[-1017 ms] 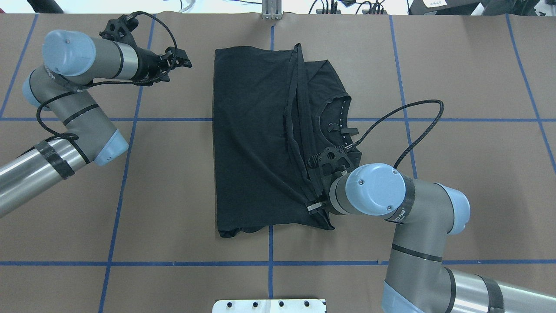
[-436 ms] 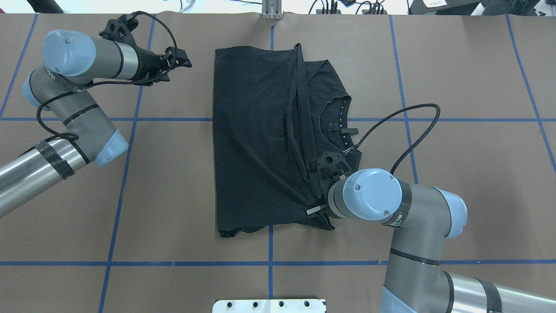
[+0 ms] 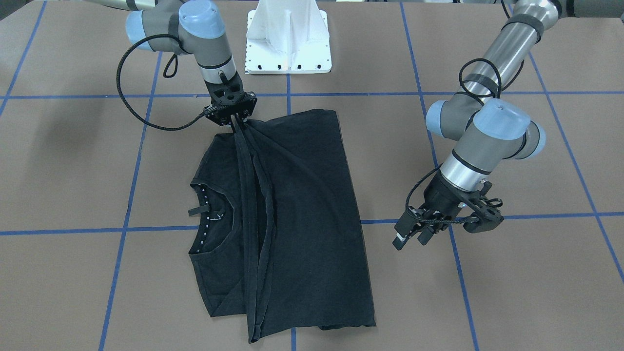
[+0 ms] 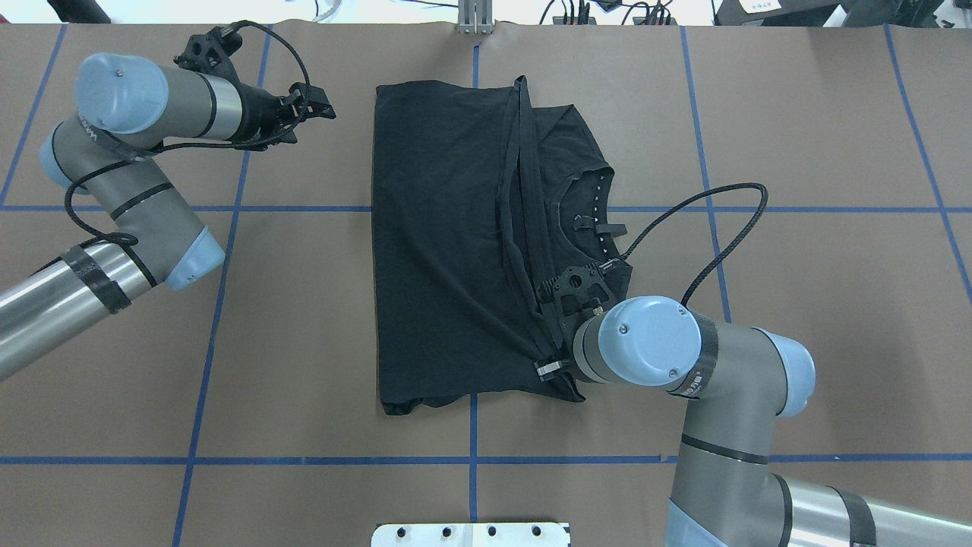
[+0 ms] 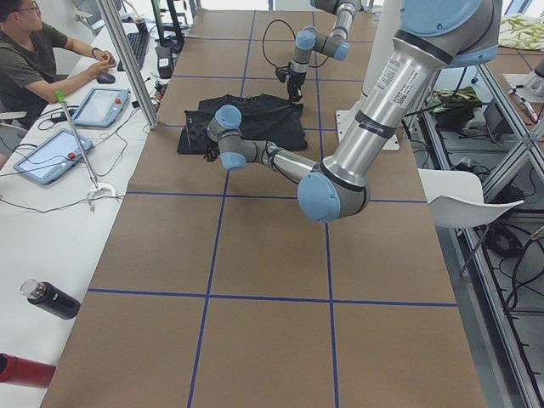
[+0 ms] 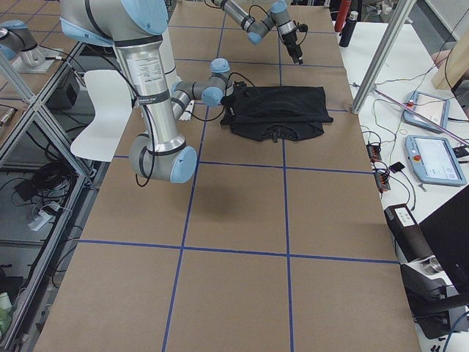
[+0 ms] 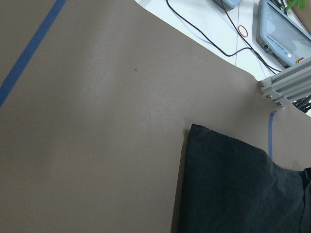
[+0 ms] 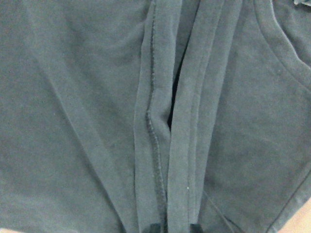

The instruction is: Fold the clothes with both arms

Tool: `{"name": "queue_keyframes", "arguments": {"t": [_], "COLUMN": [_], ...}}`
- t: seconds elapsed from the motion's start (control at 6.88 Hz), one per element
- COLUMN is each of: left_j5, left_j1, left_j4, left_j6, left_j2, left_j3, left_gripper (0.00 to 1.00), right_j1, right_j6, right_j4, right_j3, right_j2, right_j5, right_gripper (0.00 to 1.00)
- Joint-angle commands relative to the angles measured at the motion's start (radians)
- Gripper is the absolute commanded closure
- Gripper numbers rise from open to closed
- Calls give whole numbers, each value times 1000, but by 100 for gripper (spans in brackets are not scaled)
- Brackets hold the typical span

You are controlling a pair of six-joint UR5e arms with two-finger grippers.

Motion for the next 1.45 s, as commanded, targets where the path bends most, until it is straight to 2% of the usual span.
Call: {"name": "queue_keyframes", "arguments": {"t": [0.0, 0.15, 0.44, 0.87, 1.02, 1.16, 1.31], "left_j5": [0, 0, 0, 0, 0, 0, 0], "left_j1": [0, 0, 0, -1, -1, 2, 2], "left_j4": [0, 0, 2, 2, 0, 0, 2], "left_j6": [0, 0, 0, 0, -11, -37, -37], "left_j2": [1, 1, -1, -1, -1, -4, -4], "left_j3": [0, 0, 0, -2, -2, -2, -3], "left_gripper": [14, 14, 14, 14, 14, 14, 14], "right_j1": [0, -3, -3, 47, 59, 57, 35], "right_j6": [0, 0, -2, -38, -47, -31, -5], "right_j4": [0, 0, 0, 0, 2, 5, 2], "right_j3": [-2, -8, -8, 7, 41, 85, 95], "right_j2": [0, -1, -1, -6, -62, -136, -145], "right_j5": [0, 0, 2, 52, 69, 42, 34], "right_gripper": [70, 73, 100, 100, 100, 100, 100]}}
